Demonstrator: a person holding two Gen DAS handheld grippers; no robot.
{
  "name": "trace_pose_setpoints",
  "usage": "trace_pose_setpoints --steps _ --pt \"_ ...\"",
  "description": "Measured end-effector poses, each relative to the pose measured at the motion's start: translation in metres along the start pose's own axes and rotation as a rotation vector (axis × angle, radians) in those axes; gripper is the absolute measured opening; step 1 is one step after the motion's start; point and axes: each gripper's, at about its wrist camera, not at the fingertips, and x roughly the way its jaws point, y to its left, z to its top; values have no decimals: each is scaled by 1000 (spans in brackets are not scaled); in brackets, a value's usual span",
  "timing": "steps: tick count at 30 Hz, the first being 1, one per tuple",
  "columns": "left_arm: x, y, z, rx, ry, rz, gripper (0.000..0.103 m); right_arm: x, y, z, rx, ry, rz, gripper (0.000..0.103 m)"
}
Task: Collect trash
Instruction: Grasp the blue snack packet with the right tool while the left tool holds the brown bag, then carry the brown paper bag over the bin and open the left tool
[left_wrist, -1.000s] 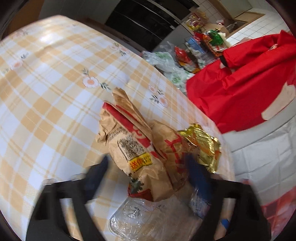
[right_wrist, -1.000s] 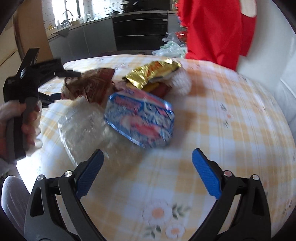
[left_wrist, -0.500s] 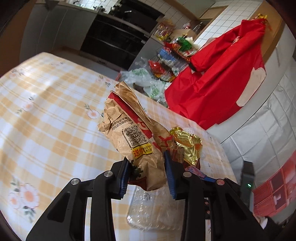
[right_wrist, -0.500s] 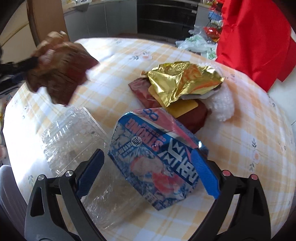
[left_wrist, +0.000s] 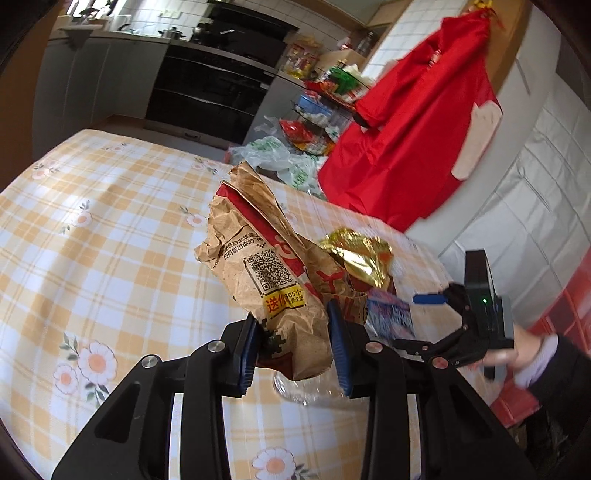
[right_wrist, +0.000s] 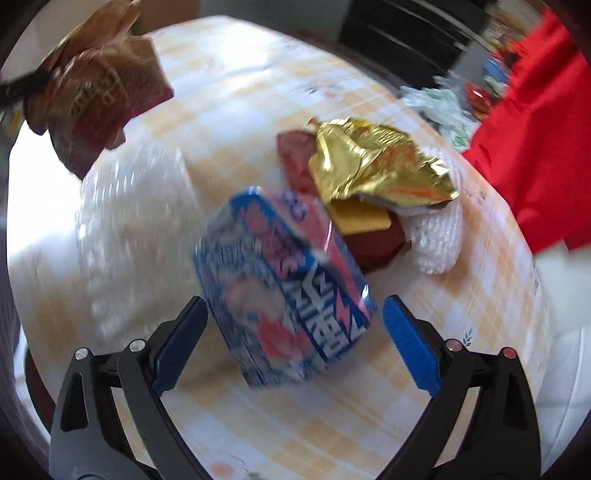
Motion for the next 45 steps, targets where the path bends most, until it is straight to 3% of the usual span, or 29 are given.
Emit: trace_pose_setpoints --steps 6,16,23,34,45 --pt "4 -7 -13 1 32 -20 34 9 -18 7 44 -10 82 94" --pt "6 -13 -26 13 63 -24 34 29 -8 25 10 -7 68 96" --pt "-2 -13 -27 9 47 -22 34 19 -1 9 58 -36 103 93" --pt "-41 -28 -43 -11 16 -44 34 -49 1 -54 349 -253 168 93" --pt "-96 -52 -73 7 4 -33 34 -123 30 -108 507 -436 192 93"
